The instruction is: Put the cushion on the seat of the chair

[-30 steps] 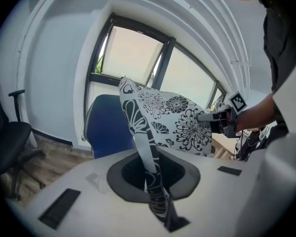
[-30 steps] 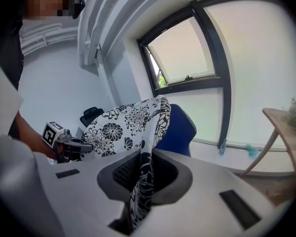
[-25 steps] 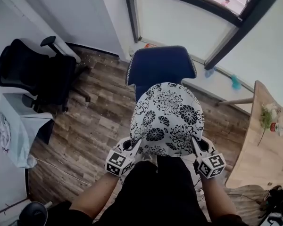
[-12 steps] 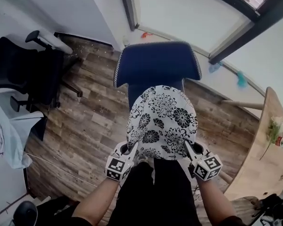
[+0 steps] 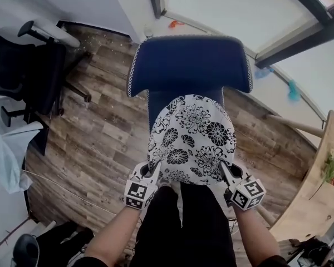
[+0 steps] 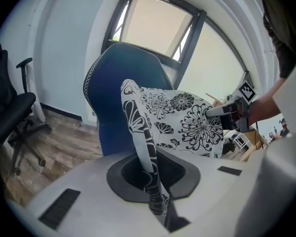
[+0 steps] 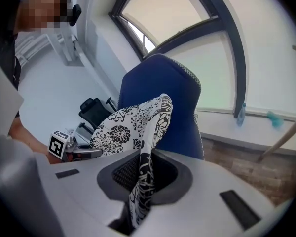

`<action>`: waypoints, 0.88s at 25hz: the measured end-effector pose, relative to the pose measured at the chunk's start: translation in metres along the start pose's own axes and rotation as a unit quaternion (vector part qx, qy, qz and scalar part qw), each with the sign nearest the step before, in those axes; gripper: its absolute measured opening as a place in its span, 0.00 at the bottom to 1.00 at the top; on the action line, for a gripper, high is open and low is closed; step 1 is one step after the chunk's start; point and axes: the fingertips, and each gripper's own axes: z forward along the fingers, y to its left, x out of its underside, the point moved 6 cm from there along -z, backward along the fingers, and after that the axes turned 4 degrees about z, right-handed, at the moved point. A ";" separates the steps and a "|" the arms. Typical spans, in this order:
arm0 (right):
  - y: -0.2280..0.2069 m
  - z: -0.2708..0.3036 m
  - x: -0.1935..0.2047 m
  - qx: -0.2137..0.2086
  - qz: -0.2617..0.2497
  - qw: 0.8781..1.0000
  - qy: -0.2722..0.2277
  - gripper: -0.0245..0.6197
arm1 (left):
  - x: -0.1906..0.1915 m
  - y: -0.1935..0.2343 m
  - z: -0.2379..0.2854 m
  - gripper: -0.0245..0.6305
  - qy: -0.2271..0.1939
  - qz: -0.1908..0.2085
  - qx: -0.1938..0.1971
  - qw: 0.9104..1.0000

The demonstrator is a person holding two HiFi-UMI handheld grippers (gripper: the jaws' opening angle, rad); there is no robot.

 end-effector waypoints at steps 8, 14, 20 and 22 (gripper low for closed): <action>-0.037 0.043 0.013 0.007 0.010 1.000 0.011 0.11 | 0.027 0.020 0.036 0.06 0.022 -0.005 -0.010 1.000; -0.057 0.063 0.025 0.003 0.020 0.999 0.026 0.11 | 0.043 0.028 0.071 0.06 0.038 -0.009 -0.014 0.999; -0.080 0.081 0.033 0.001 0.028 0.999 0.039 0.11 | 0.055 0.040 0.098 0.06 0.050 -0.012 -0.022 0.998; -0.089 0.085 0.037 0.003 0.030 0.999 0.043 0.11 | 0.059 0.044 0.105 0.06 0.053 -0.009 -0.026 0.998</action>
